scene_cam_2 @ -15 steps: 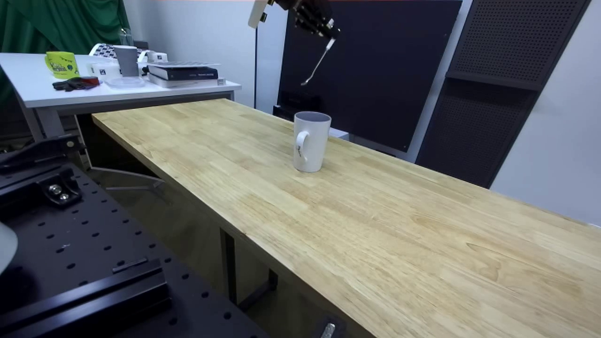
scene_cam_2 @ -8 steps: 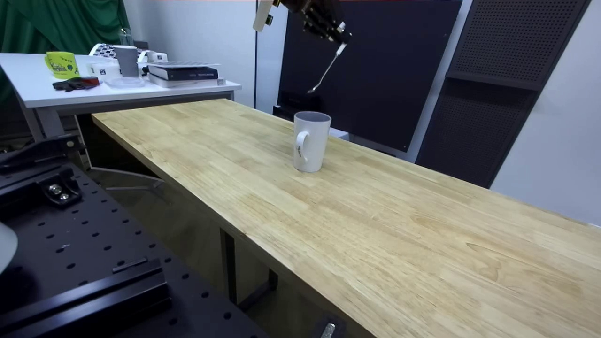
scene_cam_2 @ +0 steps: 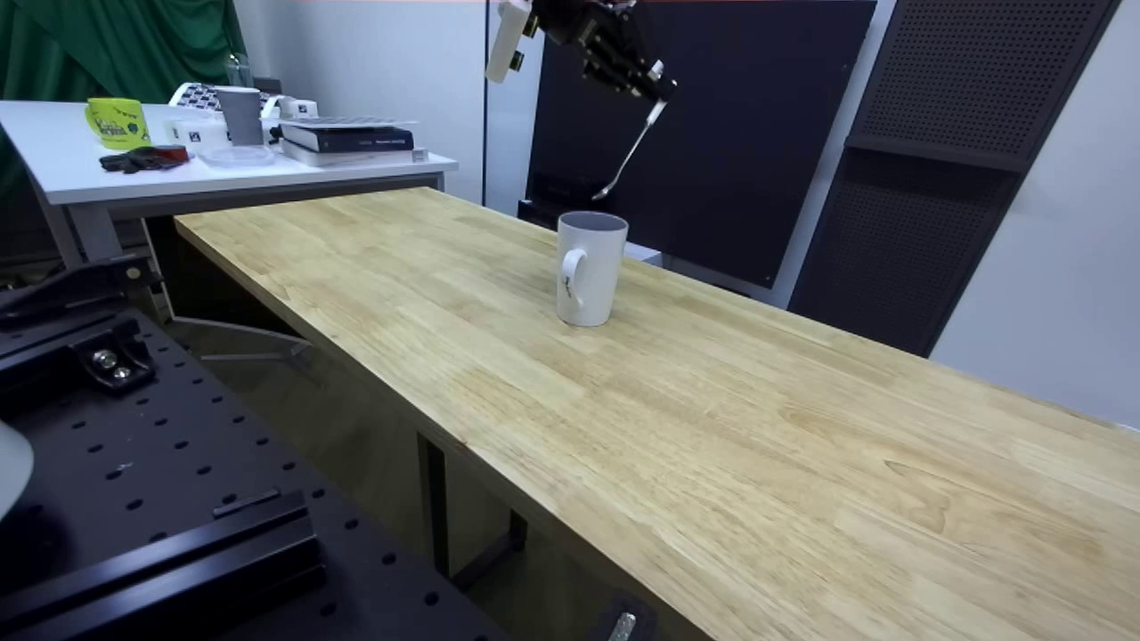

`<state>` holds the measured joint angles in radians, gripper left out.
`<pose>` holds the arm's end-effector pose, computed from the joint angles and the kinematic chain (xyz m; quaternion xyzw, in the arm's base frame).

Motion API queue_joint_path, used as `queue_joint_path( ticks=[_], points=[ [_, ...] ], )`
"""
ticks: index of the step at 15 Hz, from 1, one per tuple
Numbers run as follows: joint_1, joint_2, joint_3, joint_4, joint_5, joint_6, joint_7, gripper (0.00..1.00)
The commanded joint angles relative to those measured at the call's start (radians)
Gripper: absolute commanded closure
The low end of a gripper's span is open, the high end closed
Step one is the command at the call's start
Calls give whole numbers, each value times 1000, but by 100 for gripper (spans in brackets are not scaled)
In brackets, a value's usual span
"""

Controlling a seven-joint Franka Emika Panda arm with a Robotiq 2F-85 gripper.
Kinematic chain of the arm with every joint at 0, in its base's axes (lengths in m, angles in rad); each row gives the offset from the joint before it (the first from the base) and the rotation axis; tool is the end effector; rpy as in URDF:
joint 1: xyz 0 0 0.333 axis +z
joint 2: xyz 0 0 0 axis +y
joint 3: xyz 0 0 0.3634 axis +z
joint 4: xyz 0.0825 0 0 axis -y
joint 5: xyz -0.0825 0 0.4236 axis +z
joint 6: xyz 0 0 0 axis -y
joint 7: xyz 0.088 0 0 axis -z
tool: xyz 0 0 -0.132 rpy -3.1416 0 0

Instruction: Place the spoon inside the mug

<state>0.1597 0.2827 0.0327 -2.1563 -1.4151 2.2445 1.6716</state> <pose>0.6071 0.0695 0.2685 0.8657 -0.1770 0.3286 0.3337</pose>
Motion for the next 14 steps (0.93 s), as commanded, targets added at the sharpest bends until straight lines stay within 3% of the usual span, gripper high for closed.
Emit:
queue_joint_path(
  ticks=[1,14],
  points=[
    [-26,4,17,-9,-43,11,86,96],
    [-30,100,44,28,-87,-1,239,96]
  ],
)
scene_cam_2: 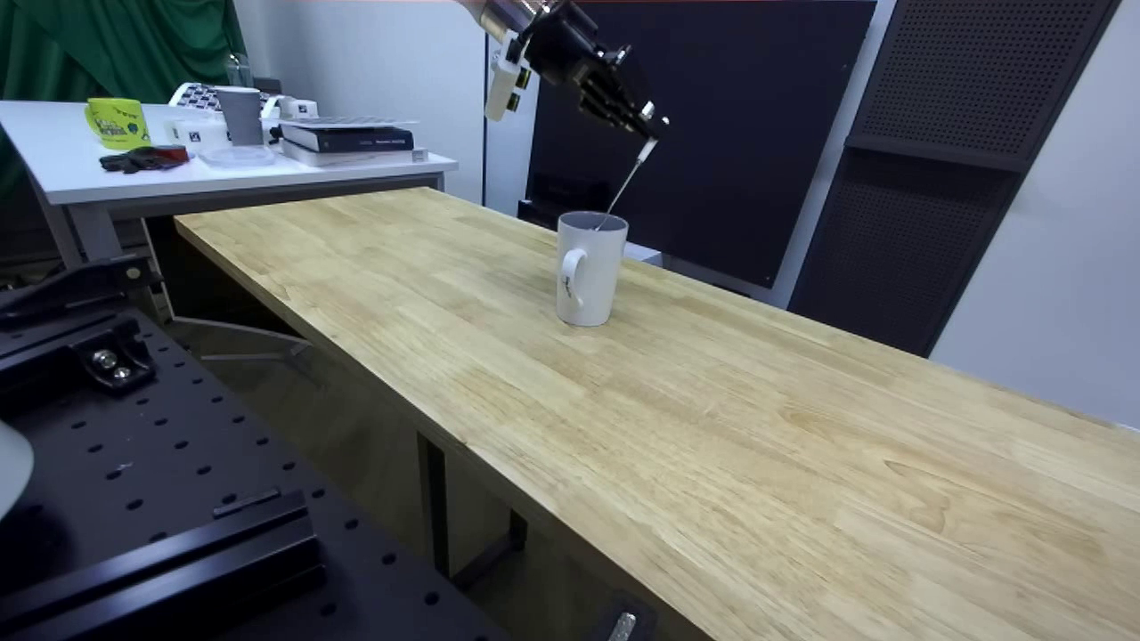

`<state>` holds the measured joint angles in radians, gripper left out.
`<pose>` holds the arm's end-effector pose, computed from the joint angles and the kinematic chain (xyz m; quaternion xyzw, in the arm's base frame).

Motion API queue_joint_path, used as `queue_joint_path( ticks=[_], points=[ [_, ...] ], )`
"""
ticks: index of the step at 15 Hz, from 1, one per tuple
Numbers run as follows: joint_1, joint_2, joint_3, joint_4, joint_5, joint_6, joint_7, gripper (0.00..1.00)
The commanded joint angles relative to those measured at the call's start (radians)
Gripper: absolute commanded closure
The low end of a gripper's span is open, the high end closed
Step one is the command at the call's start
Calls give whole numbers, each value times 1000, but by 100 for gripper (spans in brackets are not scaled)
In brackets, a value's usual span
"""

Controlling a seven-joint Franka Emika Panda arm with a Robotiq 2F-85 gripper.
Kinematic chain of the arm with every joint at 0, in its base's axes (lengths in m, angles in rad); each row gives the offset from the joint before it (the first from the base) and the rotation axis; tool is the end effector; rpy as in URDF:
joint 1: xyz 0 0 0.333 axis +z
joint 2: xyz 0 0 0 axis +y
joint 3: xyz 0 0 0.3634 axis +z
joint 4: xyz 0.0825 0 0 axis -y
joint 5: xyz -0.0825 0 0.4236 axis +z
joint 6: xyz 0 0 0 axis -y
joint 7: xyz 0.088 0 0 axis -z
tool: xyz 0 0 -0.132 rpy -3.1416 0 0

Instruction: Place the spoon inside the mug

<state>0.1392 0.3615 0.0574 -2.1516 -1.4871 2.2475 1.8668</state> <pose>0.6047 0.0718 0.2243 0.8563 -0.2166 0.3465 0.3158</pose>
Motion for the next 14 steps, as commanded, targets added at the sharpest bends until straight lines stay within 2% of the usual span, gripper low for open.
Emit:
queue_joint_path(
  ticks=[1,7,14],
  points=[
    [-12,24,24,27,-7,5,45,96],
    [-5,40,41,45,-8,0,70,96],
    [2,39,52,14,-15,-5,118,96]
  ],
)
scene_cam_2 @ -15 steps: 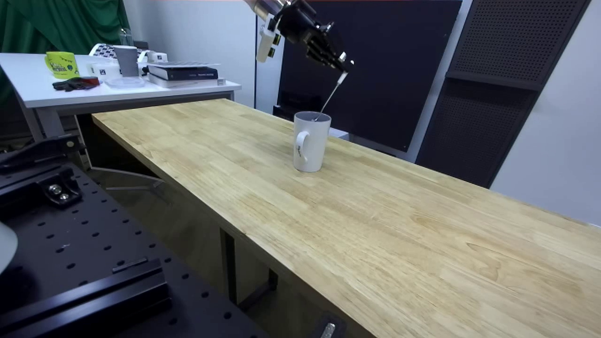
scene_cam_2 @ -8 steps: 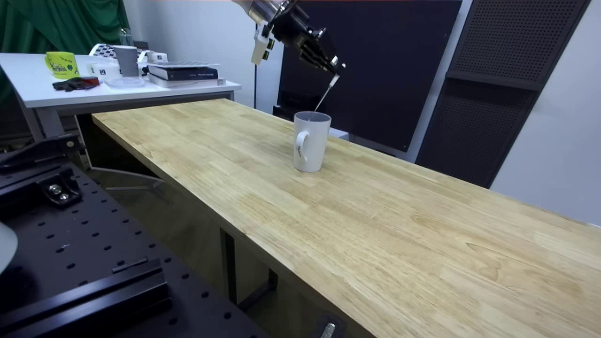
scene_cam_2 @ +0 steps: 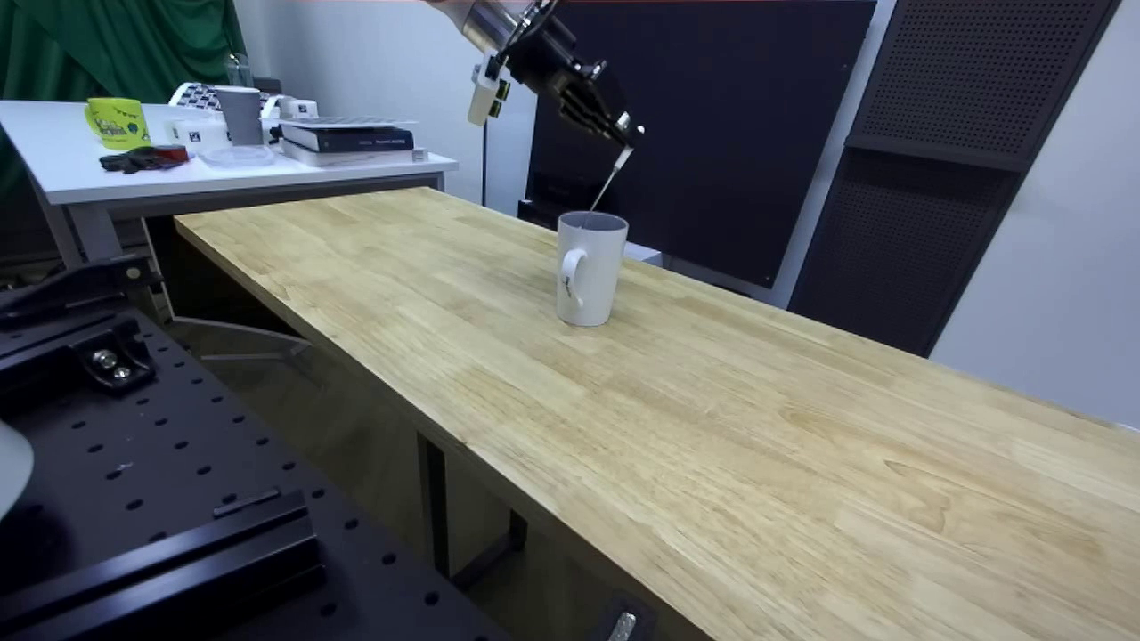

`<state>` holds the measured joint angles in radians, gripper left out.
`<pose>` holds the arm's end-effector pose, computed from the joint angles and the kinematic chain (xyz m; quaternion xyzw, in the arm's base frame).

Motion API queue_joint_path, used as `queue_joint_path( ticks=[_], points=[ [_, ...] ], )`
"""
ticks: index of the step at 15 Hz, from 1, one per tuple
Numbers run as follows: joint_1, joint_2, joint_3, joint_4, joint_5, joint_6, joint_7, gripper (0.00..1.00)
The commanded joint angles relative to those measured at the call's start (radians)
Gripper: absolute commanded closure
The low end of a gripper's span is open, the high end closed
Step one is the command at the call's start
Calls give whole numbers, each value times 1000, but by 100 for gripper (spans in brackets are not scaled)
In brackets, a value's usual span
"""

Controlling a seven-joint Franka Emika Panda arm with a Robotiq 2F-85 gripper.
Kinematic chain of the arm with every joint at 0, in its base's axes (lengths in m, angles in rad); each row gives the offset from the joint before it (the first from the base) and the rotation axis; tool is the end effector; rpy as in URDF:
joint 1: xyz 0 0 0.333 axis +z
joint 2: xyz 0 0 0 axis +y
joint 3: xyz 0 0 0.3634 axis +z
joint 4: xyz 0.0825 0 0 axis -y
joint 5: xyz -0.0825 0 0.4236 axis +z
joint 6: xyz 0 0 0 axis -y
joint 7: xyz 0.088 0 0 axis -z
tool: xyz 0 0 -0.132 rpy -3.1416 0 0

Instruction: Place the spoon inside the mug

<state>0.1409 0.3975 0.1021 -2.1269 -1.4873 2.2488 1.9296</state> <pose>0.6068 0.1014 0.2121 0.8593 -0.2258 0.3547 0.2912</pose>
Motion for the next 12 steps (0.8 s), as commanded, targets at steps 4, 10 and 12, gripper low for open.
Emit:
queue_joint_path(
  ticks=[4,10,12],
  points=[
    [-2,13,16,-22,5,-4,43,96],
    [-15,6,50,20,193,48,-228,32],
    [-22,-13,74,47,300,86,-395,19]
  ],
)
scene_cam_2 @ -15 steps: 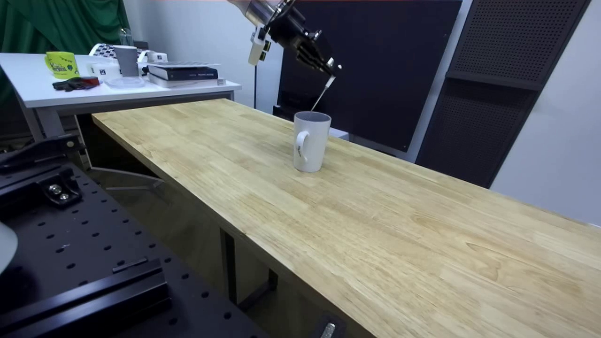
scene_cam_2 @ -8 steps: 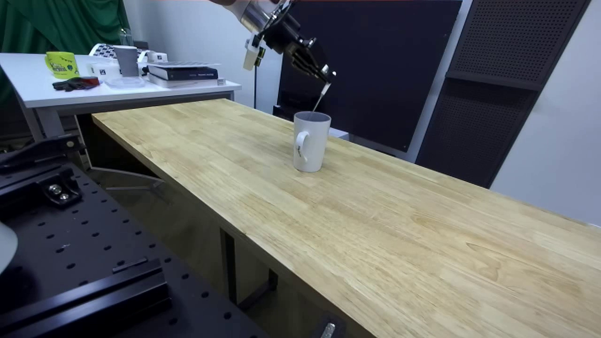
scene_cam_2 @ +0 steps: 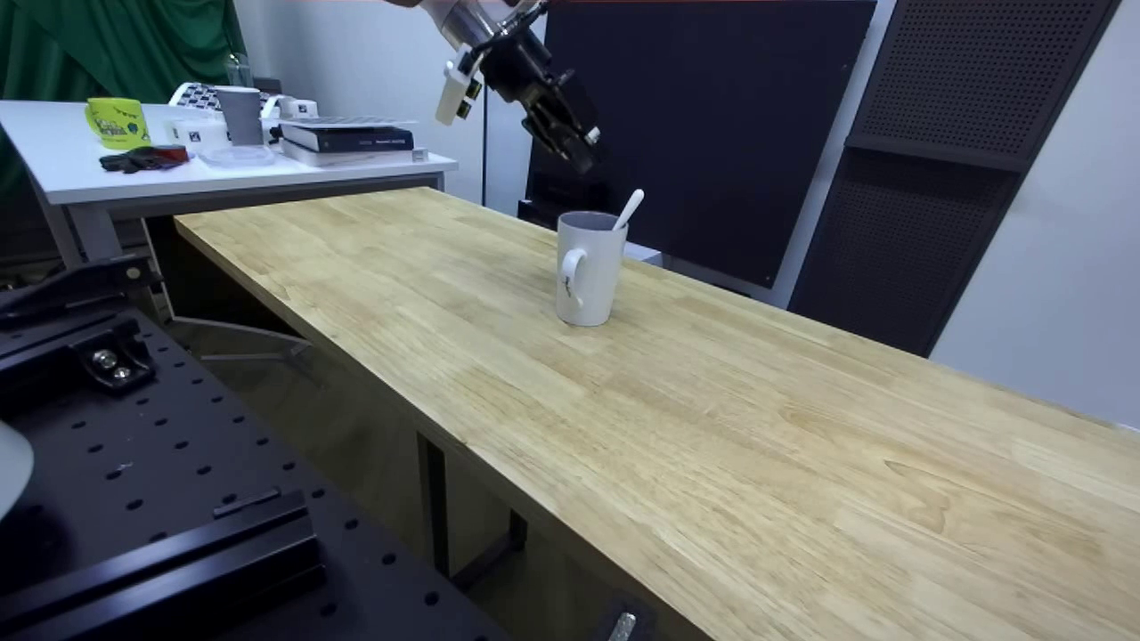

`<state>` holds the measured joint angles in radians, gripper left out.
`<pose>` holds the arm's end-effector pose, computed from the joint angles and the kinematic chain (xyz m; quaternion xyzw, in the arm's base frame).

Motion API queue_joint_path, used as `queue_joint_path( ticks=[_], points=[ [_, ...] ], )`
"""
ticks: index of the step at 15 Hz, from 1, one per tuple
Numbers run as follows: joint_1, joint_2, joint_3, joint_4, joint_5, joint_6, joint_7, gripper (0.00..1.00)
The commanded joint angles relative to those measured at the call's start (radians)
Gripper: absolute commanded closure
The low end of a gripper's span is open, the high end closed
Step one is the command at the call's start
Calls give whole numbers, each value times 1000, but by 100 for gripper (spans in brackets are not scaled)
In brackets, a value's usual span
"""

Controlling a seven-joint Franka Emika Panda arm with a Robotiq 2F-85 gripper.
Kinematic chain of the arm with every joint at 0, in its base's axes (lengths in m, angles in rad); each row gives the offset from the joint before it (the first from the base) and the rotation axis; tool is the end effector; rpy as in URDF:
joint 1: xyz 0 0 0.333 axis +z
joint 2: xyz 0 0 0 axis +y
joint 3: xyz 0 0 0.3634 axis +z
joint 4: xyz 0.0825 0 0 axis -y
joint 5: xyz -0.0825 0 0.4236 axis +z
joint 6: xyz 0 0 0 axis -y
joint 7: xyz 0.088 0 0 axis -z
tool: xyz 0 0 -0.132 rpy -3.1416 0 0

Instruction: Place the spoon inside the mug

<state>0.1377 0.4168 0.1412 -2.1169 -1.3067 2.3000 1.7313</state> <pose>0.5984 0.1316 0.1996 0.9003 -0.1951 0.2783 0.2719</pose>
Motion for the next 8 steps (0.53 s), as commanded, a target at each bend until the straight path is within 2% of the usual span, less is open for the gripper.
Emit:
queue_joint_path(
  ticks=[1,2,3,5,6,8],
  points=[
    [-15,-37,46,49,179,48,-275,12],
    [-47,-36,94,61,234,47,-356,6],
    [-48,-39,109,75,294,71,-437,1],
    [-49,-36,149,100,430,50,-597,0],
    [4,-42,108,104,506,57,-671,0],
    [21,-49,118,97,658,44,-828,0]
  ],
)
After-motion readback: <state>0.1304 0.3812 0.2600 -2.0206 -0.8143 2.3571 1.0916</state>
